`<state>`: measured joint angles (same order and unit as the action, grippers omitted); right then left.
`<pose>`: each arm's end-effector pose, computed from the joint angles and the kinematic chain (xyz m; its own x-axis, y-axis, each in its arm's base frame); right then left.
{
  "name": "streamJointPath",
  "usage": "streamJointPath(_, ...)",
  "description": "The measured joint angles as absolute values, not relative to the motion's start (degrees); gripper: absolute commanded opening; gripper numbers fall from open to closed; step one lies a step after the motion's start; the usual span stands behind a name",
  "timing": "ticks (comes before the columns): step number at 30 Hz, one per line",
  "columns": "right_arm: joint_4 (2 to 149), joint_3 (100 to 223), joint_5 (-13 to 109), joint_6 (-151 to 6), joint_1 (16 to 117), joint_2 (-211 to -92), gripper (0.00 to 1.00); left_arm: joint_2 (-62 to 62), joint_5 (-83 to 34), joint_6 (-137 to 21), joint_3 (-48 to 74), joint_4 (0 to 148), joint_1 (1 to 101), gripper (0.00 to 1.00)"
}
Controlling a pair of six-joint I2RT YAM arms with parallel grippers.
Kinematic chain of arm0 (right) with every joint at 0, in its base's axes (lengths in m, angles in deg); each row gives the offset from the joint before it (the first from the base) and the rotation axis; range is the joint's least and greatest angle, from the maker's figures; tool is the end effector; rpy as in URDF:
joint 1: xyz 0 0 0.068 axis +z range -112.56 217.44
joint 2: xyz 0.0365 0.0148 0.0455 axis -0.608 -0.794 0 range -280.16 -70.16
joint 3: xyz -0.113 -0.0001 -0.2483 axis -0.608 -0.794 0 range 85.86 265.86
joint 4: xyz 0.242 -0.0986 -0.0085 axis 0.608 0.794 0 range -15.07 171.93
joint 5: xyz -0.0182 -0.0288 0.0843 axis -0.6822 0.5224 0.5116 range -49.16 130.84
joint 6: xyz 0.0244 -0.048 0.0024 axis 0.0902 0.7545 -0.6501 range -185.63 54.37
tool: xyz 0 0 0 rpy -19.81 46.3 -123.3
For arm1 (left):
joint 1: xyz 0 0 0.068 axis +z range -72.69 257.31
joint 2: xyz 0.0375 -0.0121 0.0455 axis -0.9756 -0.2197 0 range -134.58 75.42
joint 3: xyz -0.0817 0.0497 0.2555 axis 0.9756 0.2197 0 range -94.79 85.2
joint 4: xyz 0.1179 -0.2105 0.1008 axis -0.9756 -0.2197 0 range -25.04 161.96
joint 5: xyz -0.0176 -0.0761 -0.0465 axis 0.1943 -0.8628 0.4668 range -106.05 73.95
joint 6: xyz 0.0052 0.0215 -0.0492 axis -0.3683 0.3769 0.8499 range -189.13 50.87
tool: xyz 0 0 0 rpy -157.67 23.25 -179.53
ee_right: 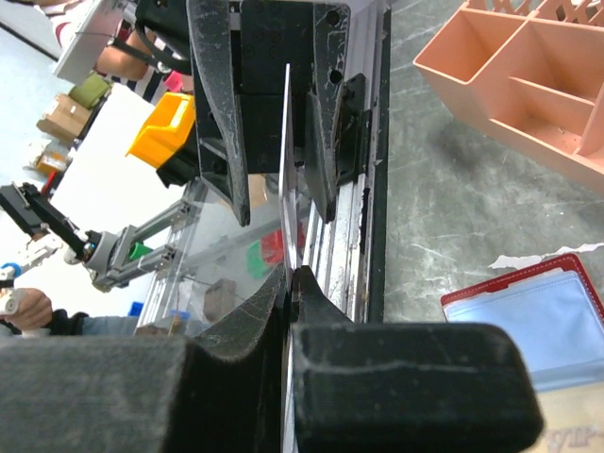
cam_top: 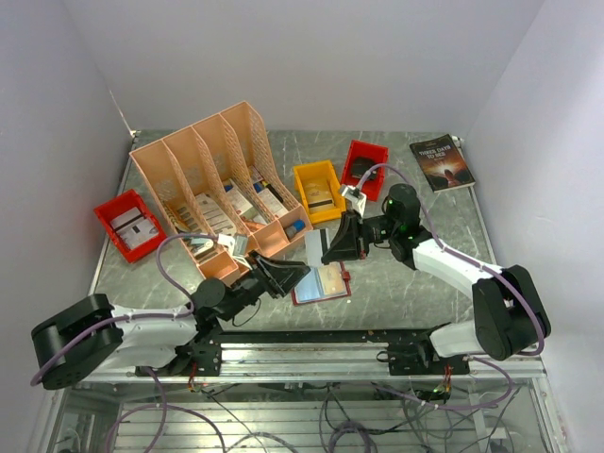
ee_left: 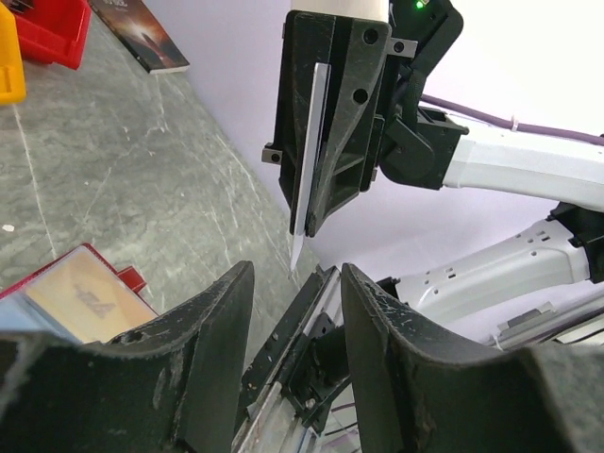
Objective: Put the credit cards into the card holder
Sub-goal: Pick up the credit card from the storage box.
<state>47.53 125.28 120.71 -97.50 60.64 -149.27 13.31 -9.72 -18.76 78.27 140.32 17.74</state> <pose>0.2394 0.1408 0.2454 -0.6696 -0.1861 -0.7190 -0.7062 -0.1403 0.6939 0.1007 -0.1638 0.2050 -0.5445 -0.5844 -0.6017 0.6009 0.2286 -0.7659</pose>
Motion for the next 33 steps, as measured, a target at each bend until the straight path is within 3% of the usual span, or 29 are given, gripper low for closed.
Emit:
streamJointPath(6, 43.5, 124.6, 119.8, -102.2, 60.6, -149.3, 0.0, 7.9, -7.4, -19.7, 76.1, 145.5, 15.7, 0.44)
streamJointPath(9, 42.1, 124.3, 119.4, -103.9, 60.6, -149.3, 0.0, 4.6, -6.5, -20.2, 75.2, 149.1, 15.3, 0.27)
streamJointPath(11, 41.6, 124.1, 119.3, -104.5, 60.6, -149.3, 0.0, 2.8, -6.0, -20.7, 74.9, 151.0, 15.2, 0.08)
streamJointPath(17, 41.4, 124.1, 119.4, -104.9, 60.6, -149.2, 0.03, 0.7, -5.3, -21.2, 74.7, 153.6, 15.2, 0.07)
streamJointPath(21, 42.5, 124.1, 119.1, -103.4, 60.6, -148.7, 0.45, 0.9, -5.3, -21.4, 74.8, 154.0, 15.1, 0.07)
streamJointPath(23, 45.7, 124.4, 119.1, -100.5, 60.6, -148.6, 0.55, 2.4, -5.4, -21.7, 75.1, 154.0, 15.1, 0.07)
streamJointPath(33, 49.5, 126.8, 119.9, -97.6, 58.0, -148.0, 0.54, 18.4, -13.3, -22.1, 75.4, 137.9, 17.2, 0.07)
